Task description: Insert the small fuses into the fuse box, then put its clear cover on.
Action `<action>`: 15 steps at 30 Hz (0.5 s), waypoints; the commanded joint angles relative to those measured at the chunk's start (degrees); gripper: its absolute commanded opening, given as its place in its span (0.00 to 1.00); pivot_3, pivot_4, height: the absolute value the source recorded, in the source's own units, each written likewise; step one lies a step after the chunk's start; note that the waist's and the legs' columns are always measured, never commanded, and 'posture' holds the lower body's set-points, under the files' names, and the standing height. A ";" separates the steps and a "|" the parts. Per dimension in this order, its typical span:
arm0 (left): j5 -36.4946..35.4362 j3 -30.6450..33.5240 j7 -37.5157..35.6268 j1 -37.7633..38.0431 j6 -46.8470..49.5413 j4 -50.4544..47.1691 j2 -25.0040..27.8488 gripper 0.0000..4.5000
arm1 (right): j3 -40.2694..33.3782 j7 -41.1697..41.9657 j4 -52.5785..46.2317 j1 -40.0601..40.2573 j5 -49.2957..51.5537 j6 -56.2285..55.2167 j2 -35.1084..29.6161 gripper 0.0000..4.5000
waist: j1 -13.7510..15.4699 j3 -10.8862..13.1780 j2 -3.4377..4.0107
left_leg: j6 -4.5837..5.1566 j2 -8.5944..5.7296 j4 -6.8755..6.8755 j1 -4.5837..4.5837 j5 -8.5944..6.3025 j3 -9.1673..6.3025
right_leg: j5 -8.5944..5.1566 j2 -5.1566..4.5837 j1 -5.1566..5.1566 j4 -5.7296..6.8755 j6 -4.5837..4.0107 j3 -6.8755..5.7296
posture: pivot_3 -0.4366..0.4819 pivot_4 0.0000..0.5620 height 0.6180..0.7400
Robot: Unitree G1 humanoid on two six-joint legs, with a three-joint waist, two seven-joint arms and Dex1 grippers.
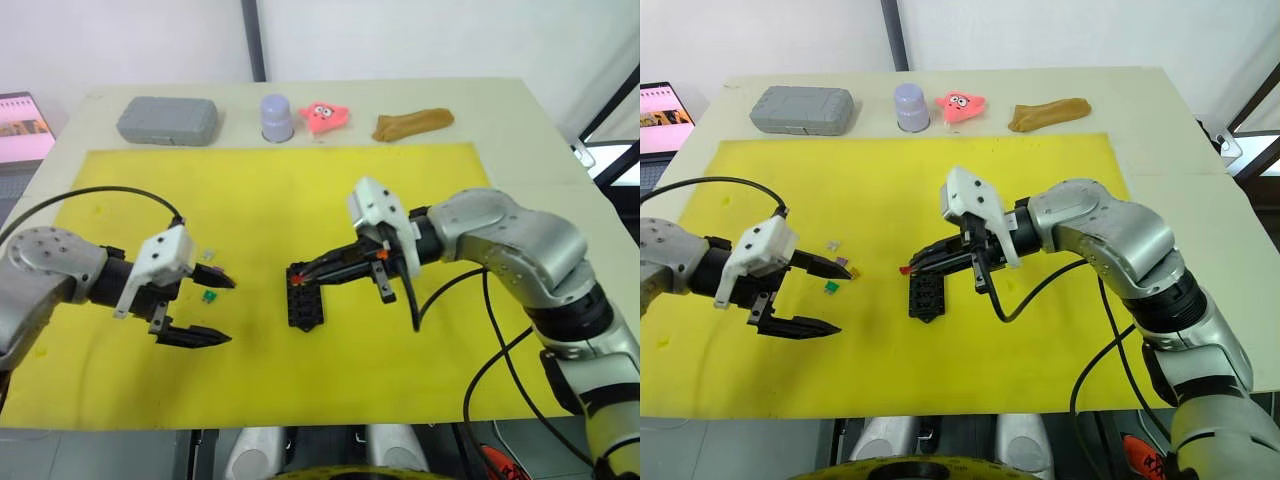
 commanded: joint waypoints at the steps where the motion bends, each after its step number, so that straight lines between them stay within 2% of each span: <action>1: 0.47 2.42 2.53 2.84 -1.49 -3.99 -1.16 0.99 | 0.67 1.04 -2.87 0.78 -2.33 -1.59 0.03 0.00 | -0.05 0.00 0.00 | 0.00 0.00 0.00 -0.02 0.00 0.00 | 0.00 0.00 -0.01 -0.02 0.00 0.00 | 0.48 0.27 0.92; 8: 3.70 1.63 6.61 6.47 -4.00 -6.28 -3.02 0.99 | 3.09 1.11 -4.89 4.60 -7.26 -4.49 0.30 0.00 | -0.04 0.00 0.00 | 0.00 0.00 0.00 -0.04 0.00 -0.02 | 0.01 0.00 -0.01 -0.04 0.00 0.00 | 0.48 0.27 0.92; 15: 4.55 1.04 11.17 7.58 -5.29 -7.77 -8.22 0.99 | 4.97 0.35 -3.63 8.08 -13.00 -9.21 1.53 0.00 | -0.06 0.00 0.00 | -0.03 0.00 0.01 -0.04 0.02 -0.01 | 0.01 0.01 -0.01 -0.05 0.01 -0.01 | 0.48 0.27 0.92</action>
